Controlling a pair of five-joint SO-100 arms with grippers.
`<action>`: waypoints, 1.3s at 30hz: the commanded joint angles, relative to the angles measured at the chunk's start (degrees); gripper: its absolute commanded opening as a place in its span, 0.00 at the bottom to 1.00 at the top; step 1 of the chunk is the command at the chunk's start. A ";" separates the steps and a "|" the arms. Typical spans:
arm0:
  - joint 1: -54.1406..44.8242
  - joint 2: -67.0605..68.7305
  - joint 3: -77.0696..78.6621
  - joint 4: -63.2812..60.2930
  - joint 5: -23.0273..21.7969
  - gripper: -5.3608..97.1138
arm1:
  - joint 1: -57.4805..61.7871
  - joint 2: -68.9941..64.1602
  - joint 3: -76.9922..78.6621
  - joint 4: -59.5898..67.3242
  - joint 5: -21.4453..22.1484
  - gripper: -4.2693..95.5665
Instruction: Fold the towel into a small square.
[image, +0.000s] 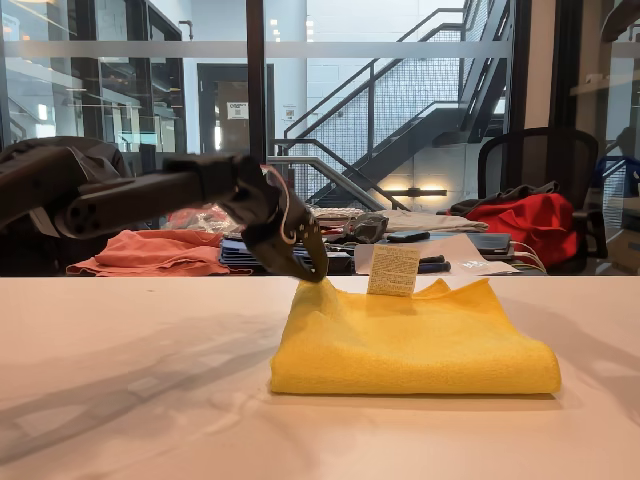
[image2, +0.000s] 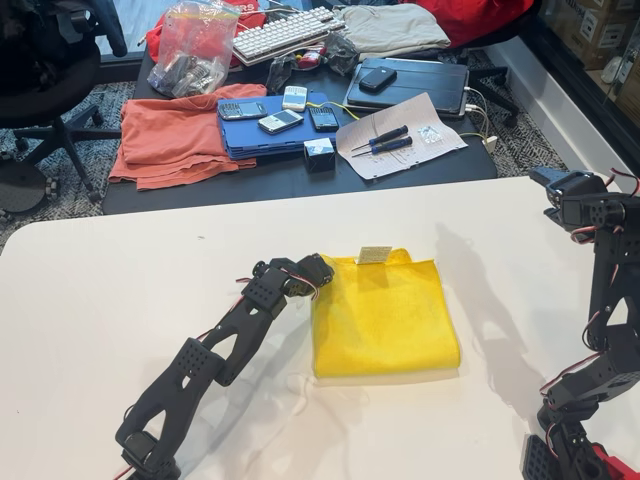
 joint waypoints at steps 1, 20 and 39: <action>-0.18 1.14 -0.35 1.23 0.00 0.33 | -0.44 0.97 -1.49 -0.26 0.00 0.02; -4.48 1.14 -0.44 1.14 0.18 0.33 | -0.53 13.10 -3.78 5.10 8.61 0.02; -29.18 0.00 0.00 1.14 -0.70 0.17 | -11.69 63.37 -5.01 36.91 -4.22 0.03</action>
